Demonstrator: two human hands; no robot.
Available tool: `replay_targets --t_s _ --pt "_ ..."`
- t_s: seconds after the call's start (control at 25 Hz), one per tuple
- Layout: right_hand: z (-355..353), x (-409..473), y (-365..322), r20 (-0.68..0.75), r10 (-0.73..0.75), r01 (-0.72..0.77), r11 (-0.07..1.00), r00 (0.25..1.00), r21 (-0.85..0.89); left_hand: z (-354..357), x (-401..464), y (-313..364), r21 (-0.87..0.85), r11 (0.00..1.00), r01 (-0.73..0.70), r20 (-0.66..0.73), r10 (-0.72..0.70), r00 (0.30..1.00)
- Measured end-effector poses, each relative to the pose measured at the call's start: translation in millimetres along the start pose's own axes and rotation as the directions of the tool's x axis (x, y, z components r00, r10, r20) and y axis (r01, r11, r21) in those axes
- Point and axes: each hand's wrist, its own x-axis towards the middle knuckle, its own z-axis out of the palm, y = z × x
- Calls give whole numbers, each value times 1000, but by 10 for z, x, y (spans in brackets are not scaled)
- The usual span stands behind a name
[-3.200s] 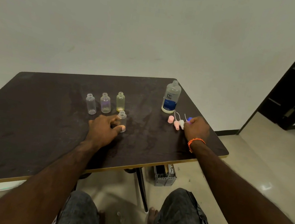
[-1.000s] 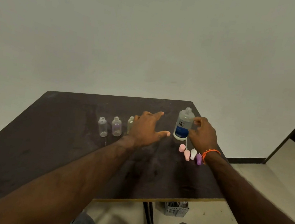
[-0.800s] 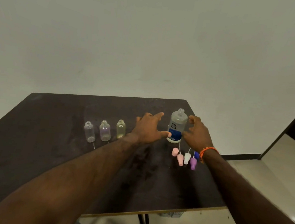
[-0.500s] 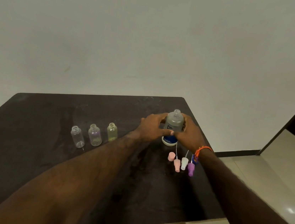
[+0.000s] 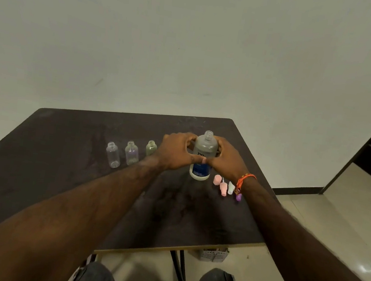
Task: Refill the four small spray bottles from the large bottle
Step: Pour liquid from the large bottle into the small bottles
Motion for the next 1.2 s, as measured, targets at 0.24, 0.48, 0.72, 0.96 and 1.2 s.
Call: replay_targets --t_s 0.24,0.48,0.72,0.96,1.2 --pt "338 -387 -164 89 -53 56 998 995 -30 -185 -600 -145 16 999 27 -26 -27 999" --pt "504 -485 -135 123 -62 64 998 991 -17 -232 -772 -225 100 995 -5 -30 8 1000" --pt "493 -451 -97 146 -71 73 997 987 -8 -283 -720 -221 100 995 -16 24 13 1000" --pt "511 -422 -119 219 -118 127 992 969 -26 -357 -708 -240 25 999 -21 79 19 997" --pt "454 -441 -95 140 -99 101 995 985 -7 -341 -686 -165 -62 998 -23 107 29 994"
